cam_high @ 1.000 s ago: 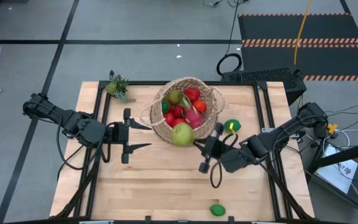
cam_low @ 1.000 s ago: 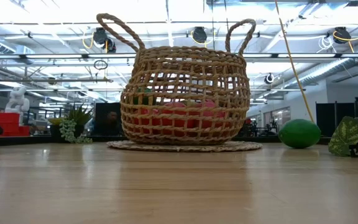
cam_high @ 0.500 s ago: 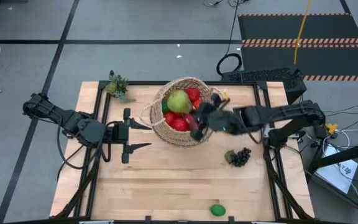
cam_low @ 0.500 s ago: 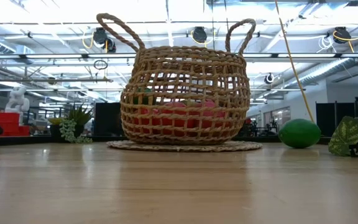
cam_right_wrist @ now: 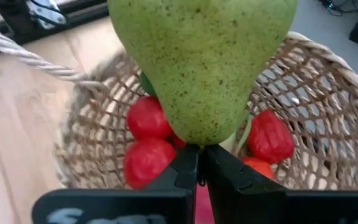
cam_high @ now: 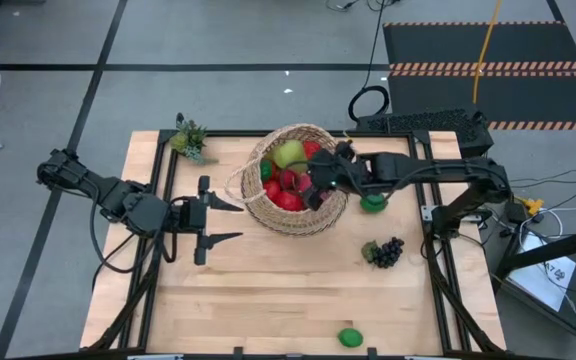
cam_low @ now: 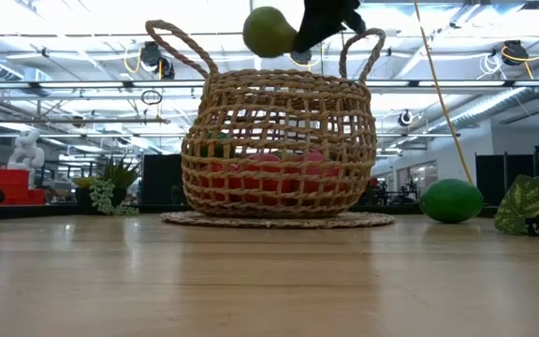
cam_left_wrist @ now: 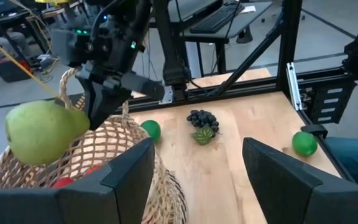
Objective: Build produce basket
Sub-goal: Put the green pear into the basket
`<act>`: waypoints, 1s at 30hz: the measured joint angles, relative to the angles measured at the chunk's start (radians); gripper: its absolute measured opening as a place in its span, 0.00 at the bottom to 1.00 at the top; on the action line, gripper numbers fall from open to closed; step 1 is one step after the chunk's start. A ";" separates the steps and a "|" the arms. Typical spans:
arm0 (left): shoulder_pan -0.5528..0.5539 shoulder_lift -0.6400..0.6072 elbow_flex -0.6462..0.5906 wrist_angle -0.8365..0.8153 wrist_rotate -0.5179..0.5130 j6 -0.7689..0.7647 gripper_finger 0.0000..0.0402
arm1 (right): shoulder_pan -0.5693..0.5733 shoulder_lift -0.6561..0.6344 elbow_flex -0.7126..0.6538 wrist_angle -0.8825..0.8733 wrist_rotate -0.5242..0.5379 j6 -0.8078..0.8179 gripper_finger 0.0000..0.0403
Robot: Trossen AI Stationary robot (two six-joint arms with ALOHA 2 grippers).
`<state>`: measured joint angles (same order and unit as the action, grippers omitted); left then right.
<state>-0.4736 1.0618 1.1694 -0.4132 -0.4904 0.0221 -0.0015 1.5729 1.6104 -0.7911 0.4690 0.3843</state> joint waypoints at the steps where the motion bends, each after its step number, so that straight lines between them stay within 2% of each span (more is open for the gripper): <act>1: 0.000 0.000 0.000 0.002 0.000 0.002 0.61 | -0.004 0.004 0.000 -0.002 0.002 -0.002 0.03; 16: 0.002 0.000 0.000 0.016 0.000 0.021 0.61 | -0.033 0.013 -0.077 -0.024 0.001 0.001 0.03; 30: 0.002 0.000 0.000 0.014 0.001 0.002 0.61 | -0.078 0.012 -0.079 -0.030 0.001 0.020 0.03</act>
<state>-0.4717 1.0618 1.1694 -0.3988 -0.4892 0.0238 -0.0797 1.5852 1.5311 -0.8209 0.4702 0.4040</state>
